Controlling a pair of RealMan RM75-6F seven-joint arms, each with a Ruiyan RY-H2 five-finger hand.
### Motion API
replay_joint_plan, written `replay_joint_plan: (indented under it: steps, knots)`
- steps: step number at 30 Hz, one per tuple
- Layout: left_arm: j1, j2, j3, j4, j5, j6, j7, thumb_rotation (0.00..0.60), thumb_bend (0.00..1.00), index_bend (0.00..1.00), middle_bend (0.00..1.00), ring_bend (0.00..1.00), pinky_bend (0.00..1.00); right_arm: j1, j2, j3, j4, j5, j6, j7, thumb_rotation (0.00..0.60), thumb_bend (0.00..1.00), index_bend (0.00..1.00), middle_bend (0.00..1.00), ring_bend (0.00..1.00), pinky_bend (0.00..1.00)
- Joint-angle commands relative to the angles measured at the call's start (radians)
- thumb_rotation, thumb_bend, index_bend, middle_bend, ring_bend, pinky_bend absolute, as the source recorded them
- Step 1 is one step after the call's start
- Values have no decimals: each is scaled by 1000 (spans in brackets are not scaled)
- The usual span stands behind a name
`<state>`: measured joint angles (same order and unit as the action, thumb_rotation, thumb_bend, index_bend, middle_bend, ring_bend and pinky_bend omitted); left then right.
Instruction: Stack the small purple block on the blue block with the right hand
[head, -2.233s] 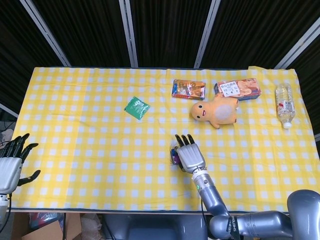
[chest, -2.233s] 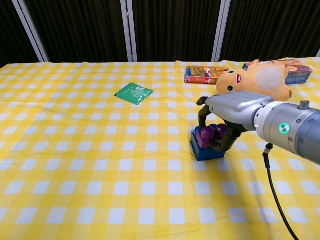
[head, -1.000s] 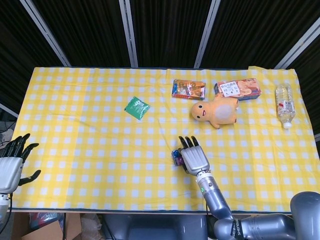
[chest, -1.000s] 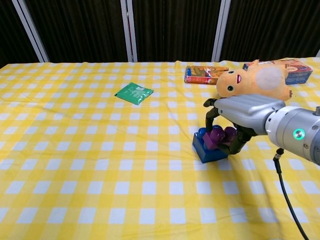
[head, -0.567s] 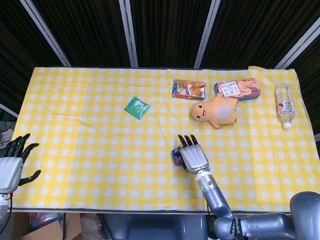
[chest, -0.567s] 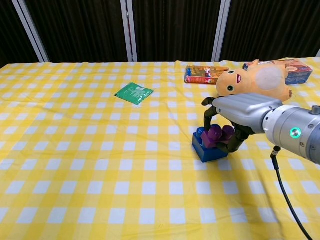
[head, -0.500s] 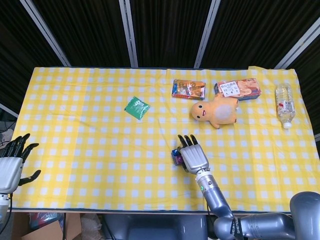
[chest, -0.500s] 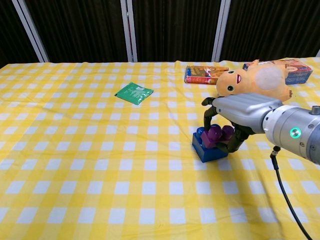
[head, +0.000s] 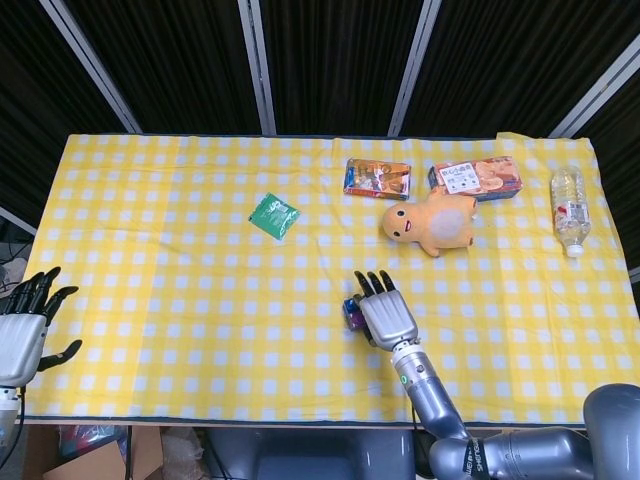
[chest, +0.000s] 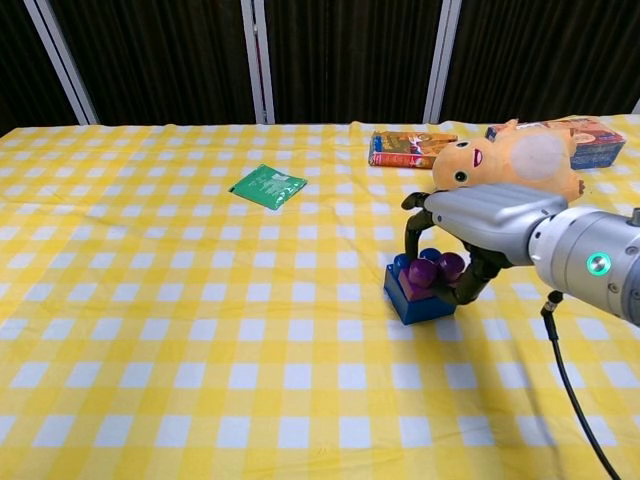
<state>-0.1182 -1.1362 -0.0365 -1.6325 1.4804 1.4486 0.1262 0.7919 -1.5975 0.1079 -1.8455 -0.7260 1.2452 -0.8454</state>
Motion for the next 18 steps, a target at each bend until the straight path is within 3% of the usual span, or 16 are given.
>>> replay_joint_plan:
  steps: [1,13,18]
  knots:
    - [0,0,0,1,0,-1,1,600,243,201,0,0,100,0,3,3,-5,-3,5,-3,600,449,72,0,0,0]
    - [-1,-1,-1,0,-6,-3,5,600,243,201,0,0,100,-6,17,1,-30,-16,15,-5,600,449,69,0,0,0]
    - [-3,-2,-1,0,-7,-5,6,600,243,201,0,0,100,-21,39,-13,-63,-52,36,0,600,449,146,0,0,0]
